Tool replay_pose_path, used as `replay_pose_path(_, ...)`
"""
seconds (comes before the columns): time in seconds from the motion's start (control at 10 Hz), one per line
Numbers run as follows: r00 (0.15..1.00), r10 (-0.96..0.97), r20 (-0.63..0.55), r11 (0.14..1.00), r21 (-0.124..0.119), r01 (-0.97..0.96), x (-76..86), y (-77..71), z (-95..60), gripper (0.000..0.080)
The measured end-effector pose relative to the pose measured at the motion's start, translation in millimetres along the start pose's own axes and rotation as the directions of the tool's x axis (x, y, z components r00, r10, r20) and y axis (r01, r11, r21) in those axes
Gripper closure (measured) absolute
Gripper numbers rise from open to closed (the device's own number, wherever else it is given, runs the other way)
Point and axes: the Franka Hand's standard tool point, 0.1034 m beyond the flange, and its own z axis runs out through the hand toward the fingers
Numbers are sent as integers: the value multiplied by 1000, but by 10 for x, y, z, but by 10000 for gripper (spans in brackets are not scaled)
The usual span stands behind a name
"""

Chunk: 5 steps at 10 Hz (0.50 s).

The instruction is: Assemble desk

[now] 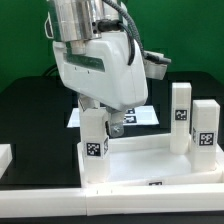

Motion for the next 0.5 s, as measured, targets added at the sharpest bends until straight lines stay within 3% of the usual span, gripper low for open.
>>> replay_pose_path(0.3,976,-220,-1,976,-2,220,6,5,2,151)
replay_pose_path(0.4,891,-455,-6,890,-31,454,7,14,3,151)
replay_pose_path(0.5,820,-572,4,820,-38,572,-5,21,9,151)
